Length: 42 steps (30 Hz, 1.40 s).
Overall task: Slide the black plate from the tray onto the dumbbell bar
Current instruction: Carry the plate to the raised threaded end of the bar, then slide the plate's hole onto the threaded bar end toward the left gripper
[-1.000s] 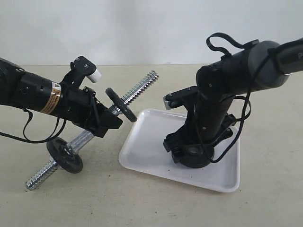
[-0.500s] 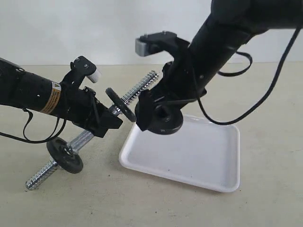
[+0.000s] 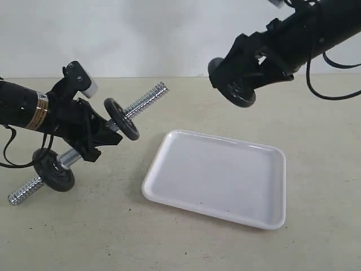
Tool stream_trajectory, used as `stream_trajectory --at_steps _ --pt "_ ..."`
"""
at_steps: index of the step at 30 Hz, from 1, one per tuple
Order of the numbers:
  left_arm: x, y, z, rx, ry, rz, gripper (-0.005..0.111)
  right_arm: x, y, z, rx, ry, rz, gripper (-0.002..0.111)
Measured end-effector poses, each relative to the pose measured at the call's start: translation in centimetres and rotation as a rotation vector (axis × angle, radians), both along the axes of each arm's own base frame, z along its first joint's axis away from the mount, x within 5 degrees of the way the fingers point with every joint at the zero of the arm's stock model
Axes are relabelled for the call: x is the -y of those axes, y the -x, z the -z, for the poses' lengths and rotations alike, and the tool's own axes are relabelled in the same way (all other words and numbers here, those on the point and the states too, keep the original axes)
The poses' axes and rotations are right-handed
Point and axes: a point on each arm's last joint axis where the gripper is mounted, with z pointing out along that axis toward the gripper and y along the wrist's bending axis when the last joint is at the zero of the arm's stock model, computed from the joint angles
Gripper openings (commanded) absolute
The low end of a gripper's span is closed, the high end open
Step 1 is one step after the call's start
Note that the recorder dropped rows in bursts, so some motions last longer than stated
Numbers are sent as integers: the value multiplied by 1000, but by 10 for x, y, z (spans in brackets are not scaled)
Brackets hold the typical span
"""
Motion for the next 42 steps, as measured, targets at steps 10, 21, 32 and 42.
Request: stream_trajectory --at_steps 10,21,32,42 --pt "7 7 -4 79 13 203 4 -5 6 -7 -2 -96 -79 0" --pt "15 16 -8 127 67 363 4 -5 5 -8 -1 -107 -78 0" --pt "19 23 -26 183 97 428 4 -8 -6 13 -100 -141 -44 0" --pt "19 23 -32 198 79 401 4 -19 -2 9 -119 -172 -40 0"
